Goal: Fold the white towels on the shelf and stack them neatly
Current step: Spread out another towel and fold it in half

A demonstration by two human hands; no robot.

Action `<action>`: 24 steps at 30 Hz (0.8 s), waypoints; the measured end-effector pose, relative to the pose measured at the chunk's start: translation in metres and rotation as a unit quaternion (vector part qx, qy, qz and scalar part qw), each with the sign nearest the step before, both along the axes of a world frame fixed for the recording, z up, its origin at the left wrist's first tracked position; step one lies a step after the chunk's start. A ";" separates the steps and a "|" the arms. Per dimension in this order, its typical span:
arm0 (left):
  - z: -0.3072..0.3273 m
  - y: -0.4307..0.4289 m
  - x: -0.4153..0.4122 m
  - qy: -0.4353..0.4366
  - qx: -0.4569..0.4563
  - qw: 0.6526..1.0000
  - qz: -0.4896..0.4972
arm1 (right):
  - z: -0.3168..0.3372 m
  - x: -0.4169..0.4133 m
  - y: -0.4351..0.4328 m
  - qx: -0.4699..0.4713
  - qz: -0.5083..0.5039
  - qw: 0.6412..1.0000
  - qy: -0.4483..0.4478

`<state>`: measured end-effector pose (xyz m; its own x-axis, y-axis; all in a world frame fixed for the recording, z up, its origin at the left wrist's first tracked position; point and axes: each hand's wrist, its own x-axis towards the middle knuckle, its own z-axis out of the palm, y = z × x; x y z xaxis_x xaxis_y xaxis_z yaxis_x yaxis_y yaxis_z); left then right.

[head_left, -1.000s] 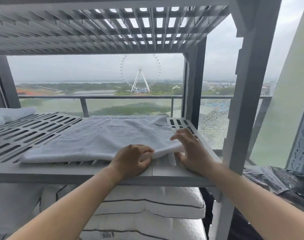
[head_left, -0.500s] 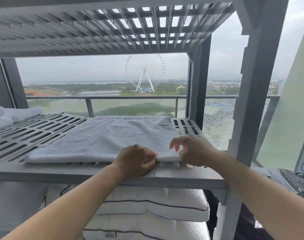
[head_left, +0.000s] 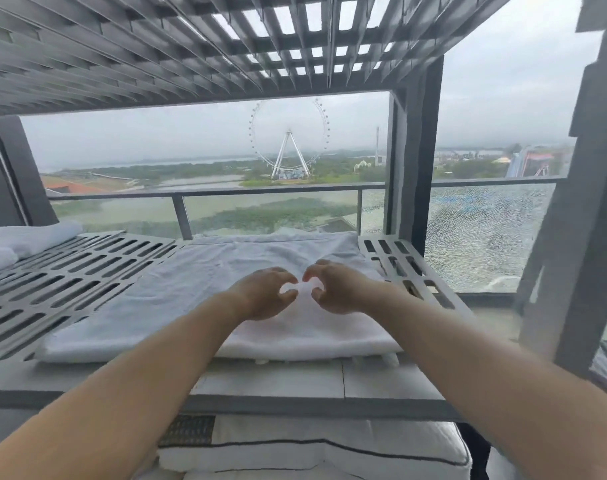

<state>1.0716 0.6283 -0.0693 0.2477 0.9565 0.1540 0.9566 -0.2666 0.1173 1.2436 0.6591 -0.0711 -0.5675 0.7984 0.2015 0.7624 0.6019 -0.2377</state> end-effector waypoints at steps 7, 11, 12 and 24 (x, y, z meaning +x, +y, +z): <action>-0.033 0.023 -0.055 0.063 -0.105 0.991 0.053 | -0.031 0.010 0.048 -0.073 -0.038 0.987 -0.136; -0.027 0.036 -0.052 0.094 -0.143 0.984 0.048 | -0.011 -0.023 0.065 -0.060 -0.055 0.988 -0.134; -0.023 0.045 -0.051 0.103 -0.143 0.983 0.047 | -0.006 -0.034 0.069 -0.046 -0.050 0.989 -0.134; -0.032 0.093 -0.086 0.104 -0.117 0.987 -0.029 | -0.033 -0.055 0.087 -0.082 -0.104 0.974 -0.185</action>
